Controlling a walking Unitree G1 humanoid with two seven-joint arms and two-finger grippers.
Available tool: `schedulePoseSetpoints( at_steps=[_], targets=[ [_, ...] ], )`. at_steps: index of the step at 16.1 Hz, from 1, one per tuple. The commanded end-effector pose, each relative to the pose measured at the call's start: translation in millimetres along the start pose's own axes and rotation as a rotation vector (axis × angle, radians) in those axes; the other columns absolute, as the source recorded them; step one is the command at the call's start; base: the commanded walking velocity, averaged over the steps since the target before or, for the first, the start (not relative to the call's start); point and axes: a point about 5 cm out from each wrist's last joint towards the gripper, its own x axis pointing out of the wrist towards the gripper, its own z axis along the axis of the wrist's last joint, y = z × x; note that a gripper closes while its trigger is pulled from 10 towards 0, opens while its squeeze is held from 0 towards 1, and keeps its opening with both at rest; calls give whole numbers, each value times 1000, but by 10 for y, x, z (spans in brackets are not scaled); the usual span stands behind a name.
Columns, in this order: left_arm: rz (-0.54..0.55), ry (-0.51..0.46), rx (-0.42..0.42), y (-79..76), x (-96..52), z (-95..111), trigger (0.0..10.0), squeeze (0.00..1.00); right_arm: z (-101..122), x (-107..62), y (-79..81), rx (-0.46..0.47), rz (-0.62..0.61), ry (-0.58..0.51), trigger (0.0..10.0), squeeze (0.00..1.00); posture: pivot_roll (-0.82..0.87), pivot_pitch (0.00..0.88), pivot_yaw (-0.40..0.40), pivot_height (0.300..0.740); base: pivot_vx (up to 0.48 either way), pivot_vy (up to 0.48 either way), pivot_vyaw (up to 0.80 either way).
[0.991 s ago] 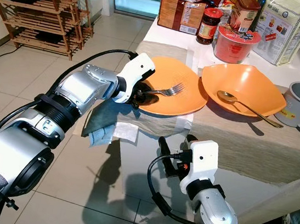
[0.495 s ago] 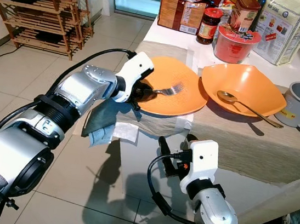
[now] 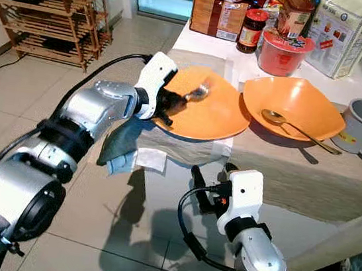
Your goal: Setting the table
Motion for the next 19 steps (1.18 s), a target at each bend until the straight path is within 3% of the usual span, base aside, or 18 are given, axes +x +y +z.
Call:
schedulePoseSetpoints(
  at_steps=[1, 5, 8, 11, 13, 16, 19],
  targets=[
    [19, -65, -12, 8, -30, 81, 0, 0, -23, 3, -10, 1, -8, 3, 10000, 0, -144, 15, 51, 727, 0, 0, 0],
    [103, -225, -46, 74, -169, 171, 0, 0, 9, 31, -132, -19, -114, -41, 10000, 0, -139, 19, 52, 727, 0, 0, 0],
    [324, -356, -86, 393, -561, 62, 0, 0, 60, 50, -240, -44, -224, -108, 10000, 0, -123, 22, 54, 727, 0, 0, 0],
    [485, -378, -129, 592, -941, -183, 0, 0, 43, 56, -246, -66, -231, -121, 10000, 0, -98, 21, 54, 727, 0, 0, 0],
    [498, -387, -83, 512, -1123, -395, 0, 0, 22, 48, -266, -59, -253, -141, 10000, 0, -78, 13, 33, 727, 0, 0, 0],
    [502, -387, -125, 333, -1167, -734, 0, 0, -53, 67, -260, -86, -253, -146, 10000, 0, -70, 7, 16, 727, 0, 0, 0],
    [537, -362, -58, 93, -1211, -1169, 0, 0, -50, 86, -368, -108, -309, -207, 10000, 0, -79, 0, 18, 727, 0, 0, 0]
  ],
)
